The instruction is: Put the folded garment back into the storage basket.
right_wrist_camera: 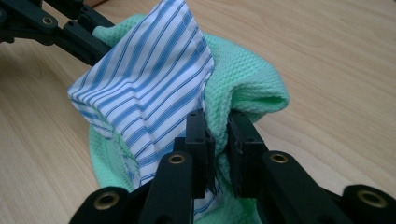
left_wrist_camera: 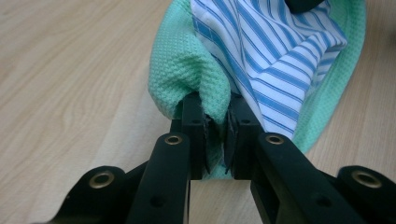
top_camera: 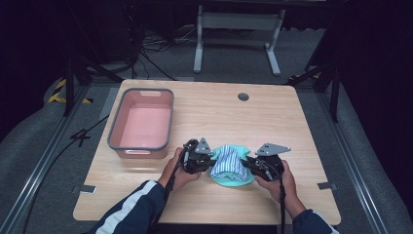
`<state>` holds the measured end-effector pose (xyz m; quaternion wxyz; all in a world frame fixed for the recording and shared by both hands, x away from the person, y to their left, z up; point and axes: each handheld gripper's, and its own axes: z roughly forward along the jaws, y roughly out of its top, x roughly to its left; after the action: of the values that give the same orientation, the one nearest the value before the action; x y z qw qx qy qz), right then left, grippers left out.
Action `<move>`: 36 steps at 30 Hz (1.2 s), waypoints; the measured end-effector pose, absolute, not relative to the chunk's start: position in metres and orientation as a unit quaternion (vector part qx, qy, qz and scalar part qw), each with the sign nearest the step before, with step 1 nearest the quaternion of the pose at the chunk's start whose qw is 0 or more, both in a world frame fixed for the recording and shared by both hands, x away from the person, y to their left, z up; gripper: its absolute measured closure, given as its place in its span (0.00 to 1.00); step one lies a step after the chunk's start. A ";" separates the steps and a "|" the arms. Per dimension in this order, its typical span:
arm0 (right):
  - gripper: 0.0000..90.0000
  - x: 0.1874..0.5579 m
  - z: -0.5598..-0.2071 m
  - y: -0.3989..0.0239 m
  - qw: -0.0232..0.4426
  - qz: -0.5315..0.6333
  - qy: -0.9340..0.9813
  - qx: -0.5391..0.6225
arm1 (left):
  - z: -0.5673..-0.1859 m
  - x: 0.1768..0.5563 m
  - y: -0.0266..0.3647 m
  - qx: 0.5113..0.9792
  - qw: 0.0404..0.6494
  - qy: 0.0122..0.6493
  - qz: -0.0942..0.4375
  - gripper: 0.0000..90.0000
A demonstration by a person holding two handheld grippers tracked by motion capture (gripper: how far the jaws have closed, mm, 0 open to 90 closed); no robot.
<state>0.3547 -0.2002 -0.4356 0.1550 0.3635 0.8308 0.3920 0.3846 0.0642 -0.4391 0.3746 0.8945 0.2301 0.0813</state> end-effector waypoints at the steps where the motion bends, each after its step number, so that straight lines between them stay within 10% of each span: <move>1: 0.89 0.356 -0.434 -0.199 0.155 0.395 0.830 0.362 | -0.436 0.386 0.066 0.894 0.375 0.229 0.085 0.89; 36: 0.89 0.397 -0.361 -0.125 0.173 0.429 0.835 0.298 | -0.362 0.401 0.146 0.866 0.392 0.270 0.153 0.89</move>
<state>0.3972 -0.1255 -0.3614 0.1733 0.2984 0.8346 0.4292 0.4008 0.1463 -0.3621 0.3916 0.8663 0.2701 0.1526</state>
